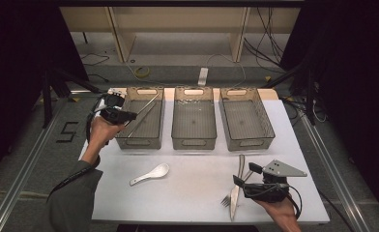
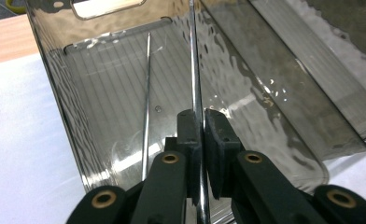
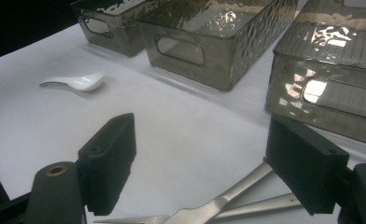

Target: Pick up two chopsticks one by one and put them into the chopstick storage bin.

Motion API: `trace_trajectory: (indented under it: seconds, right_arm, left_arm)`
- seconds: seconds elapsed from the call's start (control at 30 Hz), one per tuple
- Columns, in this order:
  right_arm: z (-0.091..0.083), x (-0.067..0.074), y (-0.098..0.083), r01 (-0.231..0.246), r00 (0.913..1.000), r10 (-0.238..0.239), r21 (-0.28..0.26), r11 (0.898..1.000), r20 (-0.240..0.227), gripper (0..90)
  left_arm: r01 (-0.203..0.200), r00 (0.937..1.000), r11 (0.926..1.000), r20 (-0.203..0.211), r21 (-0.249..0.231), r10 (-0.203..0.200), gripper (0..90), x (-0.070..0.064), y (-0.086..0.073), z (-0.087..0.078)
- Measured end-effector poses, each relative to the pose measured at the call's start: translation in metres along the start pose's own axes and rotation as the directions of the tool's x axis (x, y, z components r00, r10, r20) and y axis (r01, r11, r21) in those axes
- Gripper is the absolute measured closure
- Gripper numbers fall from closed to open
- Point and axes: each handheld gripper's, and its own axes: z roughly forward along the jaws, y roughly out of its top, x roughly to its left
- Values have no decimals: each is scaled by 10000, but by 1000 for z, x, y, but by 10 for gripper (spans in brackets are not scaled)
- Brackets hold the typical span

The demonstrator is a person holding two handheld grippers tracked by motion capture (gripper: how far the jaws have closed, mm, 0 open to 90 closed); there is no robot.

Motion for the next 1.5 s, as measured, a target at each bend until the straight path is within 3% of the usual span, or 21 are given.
trace_trajectory:
  seconds: [0.37, 0.47, 0.53, 0.6, 0.67, 0.77, 0.87, 0.97, 1.03, 1.17, 1.2, 1.27, 1.5]
  right_arm:
    - [0, 0, 0, -21, 10000, 21, 9, 10000, 1, 254]
    - [0, 0, 0, -28, 10000, 28, 3, 10000, -8, 254]
    - [0, 0, 0, -26, 10000, 26, 7, 10000, -9, 254]
    - [-1, 0, 0, -29, 10000, 29, 4, 10000, -11, 254]
    - [-1, 0, 0, -38, 10000, 38, -2, 10000, -6, 254]
    - [0, 0, 0, -52, 10000, 52, 7, 10000, -15, 254]
    - [0, 0, 0, -64, 10000, 64, 13, 10000, -26, 254]
    - [0, 0, 0, -59, 10000, 59, 12, 10000, -23, 254]
    - [0, 0, 0, -64, 10000, 64, 10, 10000, -18, 254]
    - [-1, 0, 0, -42, 10000, 42, 4, 10000, -20, 253]
    - [-1, 0, 0, -31, 10000, 31, -2, 10000, -25, 254]
    - [-1, 1, 0, 4, 10000, -4, -26, 10000, -37, 253]
    - [-1, 1, 1, 29, 10000, -29, -25, 10000, -37, 253]
  left_arm:
    - [-13, 9999, 9999, -151, 133, 15, 843, 0, 1, 13]
    - [-19, 9998, 10000, -194, 98, 21, 841, 1, 1, 17]
    - [-69, 9989, 10000, -461, -52, 67, 835, 2, 1, 19]
    - [93, 9990, 9998, -446, -170, -100, 821, 5, 1, 21]
    - [182, 9988, 9993, -443, -330, -197, 688, 5, 2, 20]
    - [91, 9991, 9993, -419, -363, -107, 600, 3, 2, 17]
    - [-5, 10000, 9999, 71, -162, 6, 521, -5, 2, 13]
    - [-137, 9991, 9996, 400, -251, 147, 453, -13, 0, 8]
    - [-95, 9959, 9997, 893, -223, 114, 402, -18, -4, 6]
    - [-265, 9899, 9993, 1384, -269, 300, 325, -27, -14, 1]
    - [-432, 9893, 9991, 1391, -46, 434, 309, -28, -14, 1]
    - [-513, 9894, 9985, 1352, -214, 537, 267, -30, -17, -3]
    - [-1002, 9835, 9950, 1513, -38, 996, 221, -38, -26, -14]
